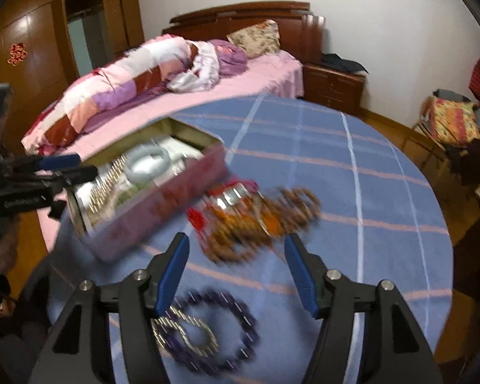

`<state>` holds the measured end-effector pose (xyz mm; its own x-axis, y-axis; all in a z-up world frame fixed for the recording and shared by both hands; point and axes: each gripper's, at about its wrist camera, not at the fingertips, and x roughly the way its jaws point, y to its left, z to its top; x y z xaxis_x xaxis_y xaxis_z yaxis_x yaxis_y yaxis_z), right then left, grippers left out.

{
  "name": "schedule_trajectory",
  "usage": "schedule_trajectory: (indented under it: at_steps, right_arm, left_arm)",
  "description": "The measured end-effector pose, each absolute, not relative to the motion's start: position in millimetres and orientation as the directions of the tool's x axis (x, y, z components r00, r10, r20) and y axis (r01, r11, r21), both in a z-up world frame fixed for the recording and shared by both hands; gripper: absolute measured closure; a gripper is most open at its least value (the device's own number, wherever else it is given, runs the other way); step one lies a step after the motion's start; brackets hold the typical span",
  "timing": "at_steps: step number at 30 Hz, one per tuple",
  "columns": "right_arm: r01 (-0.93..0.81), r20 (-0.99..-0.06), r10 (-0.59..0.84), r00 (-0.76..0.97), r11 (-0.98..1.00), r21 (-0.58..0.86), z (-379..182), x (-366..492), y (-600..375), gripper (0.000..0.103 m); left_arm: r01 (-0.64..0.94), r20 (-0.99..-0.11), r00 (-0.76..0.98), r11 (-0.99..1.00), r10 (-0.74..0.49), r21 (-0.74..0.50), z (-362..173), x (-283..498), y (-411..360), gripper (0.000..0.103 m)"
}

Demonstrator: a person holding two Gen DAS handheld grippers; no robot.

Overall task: Organize jewelry
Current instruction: 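Grasp the purple bead bracelet with the right gripper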

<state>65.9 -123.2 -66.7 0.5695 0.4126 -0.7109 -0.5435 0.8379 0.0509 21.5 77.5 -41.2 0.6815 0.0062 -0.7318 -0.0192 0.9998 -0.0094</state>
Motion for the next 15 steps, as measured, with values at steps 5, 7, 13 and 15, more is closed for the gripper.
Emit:
schedule_trajectory:
  at_steps: [5, 7, 13, 15]
  right_arm:
    - [-0.524, -0.745, 0.374, 0.553, 0.851, 0.038, -82, 53, -145, 0.038]
    - [-0.525, -0.751, 0.37, 0.547, 0.85, 0.036, -87, 46, -151, 0.038]
    - [-0.544, -0.771, 0.341, 0.538, 0.839, -0.008, -101, 36, -149, 0.051]
    - [-0.554, -0.785, 0.323, 0.528, 0.832, -0.03, -109, 35, -144, 0.07]
  left_arm:
    - [0.019, -0.736, 0.677, 1.0, -0.003, 0.014, -45, 9, 61, 0.042]
    - [0.024, -0.732, 0.682, 1.0, -0.007, 0.012, -43, 6, 55, 0.042]
    - [0.035, -0.736, 0.676, 0.999, -0.026, -0.002, -47, 4, 43, 0.042]
    - [0.045, -0.743, 0.668, 0.999, -0.038, -0.011, -51, 2, 36, 0.042]
